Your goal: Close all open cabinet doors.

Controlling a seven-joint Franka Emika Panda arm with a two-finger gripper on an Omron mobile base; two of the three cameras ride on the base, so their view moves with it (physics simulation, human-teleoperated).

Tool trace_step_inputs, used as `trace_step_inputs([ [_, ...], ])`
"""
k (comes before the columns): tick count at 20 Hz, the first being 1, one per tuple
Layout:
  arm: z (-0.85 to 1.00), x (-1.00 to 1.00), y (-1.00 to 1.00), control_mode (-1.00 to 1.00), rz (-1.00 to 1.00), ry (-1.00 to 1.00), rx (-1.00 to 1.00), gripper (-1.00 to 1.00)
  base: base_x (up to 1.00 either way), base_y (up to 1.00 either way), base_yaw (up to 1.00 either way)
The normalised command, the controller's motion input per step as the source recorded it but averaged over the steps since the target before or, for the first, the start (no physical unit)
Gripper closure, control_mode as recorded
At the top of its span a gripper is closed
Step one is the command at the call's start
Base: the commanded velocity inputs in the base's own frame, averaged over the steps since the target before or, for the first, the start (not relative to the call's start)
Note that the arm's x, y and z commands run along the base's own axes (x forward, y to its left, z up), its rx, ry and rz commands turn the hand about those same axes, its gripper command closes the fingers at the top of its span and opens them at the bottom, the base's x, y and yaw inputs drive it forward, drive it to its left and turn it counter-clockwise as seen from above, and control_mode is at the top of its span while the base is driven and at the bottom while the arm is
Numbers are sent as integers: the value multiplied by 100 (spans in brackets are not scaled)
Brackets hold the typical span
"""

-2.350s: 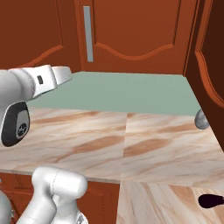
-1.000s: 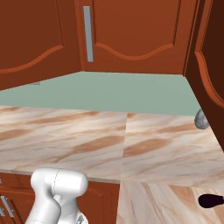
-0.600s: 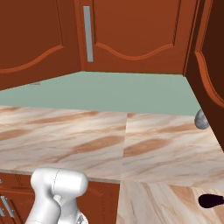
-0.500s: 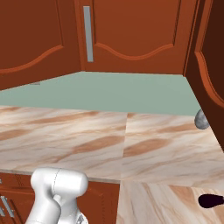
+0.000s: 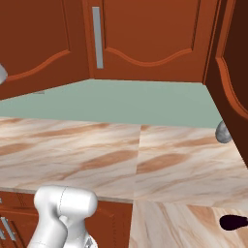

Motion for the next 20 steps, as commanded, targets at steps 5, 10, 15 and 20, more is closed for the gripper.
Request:
trace_step_inputs([
  [5, 0, 64, 17, -100, 0, 0, 0, -100, 0, 0, 0],
  [10, -11, 38, 56, -100, 0, 0, -3, -100, 0, 0, 0],
  [15, -1, 37, 60, -100, 0, 0, -1, -100, 0, 0, 0],
  [20, 0, 44, 48, -100, 0, 1, 0, -100, 0, 0, 0],
])
